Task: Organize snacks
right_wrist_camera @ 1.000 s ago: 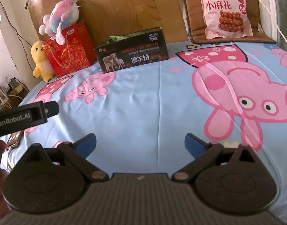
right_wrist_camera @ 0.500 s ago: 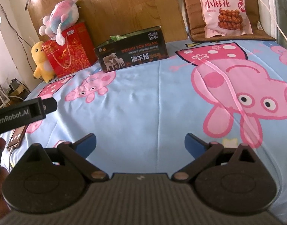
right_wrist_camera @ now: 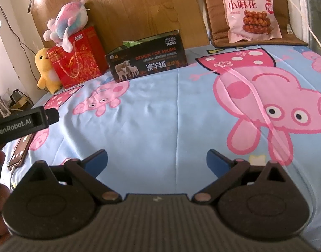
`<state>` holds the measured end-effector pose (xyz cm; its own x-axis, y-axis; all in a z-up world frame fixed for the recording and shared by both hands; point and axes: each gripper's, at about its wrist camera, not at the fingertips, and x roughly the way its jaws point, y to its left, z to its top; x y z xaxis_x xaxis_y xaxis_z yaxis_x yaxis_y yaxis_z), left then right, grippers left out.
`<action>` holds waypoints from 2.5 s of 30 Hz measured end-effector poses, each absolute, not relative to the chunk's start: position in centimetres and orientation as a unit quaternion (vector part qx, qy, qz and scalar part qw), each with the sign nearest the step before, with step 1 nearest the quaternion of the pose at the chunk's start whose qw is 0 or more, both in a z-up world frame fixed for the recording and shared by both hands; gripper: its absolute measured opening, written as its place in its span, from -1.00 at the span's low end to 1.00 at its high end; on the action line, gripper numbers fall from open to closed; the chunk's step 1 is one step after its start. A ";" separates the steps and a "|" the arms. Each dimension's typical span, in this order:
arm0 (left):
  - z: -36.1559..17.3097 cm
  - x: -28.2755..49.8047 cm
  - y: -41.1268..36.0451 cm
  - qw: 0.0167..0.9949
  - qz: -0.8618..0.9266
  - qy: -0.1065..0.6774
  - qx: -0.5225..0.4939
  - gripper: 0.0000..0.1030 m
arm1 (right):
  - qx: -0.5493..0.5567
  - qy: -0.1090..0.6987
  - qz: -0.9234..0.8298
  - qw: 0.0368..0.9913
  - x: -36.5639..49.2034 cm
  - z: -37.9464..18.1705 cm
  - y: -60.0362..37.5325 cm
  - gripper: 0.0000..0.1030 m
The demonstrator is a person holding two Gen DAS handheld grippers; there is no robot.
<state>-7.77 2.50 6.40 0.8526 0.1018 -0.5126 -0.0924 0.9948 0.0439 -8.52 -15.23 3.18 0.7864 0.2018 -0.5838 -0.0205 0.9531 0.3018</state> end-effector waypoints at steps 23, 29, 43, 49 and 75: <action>6.5 -8.2 2.5 0.969 0.071 0.233 0.029 1.00 | 0.143 0.313 0.048 0.938 -8.6 3.1 -15.5 0.98; 6.5 -8.0 2.6 0.969 0.066 0.238 0.029 1.00 | 0.137 0.314 0.051 0.938 -8.4 3.1 -15.3 0.98; 6.2 -7.7 2.7 0.965 0.067 0.250 0.039 1.00 | 0.132 0.314 0.061 0.938 -8.4 3.3 -15.2 0.98; 6.0 -7.5 2.7 0.964 0.062 0.256 0.042 1.00 | 0.133 0.313 0.065 0.938 -8.5 3.4 -15.1 0.98; 5.3 -7.4 2.1 0.959 0.064 0.269 0.060 1.00 | 0.142 0.315 0.060 0.936 -8.4 3.1 -15.5 0.98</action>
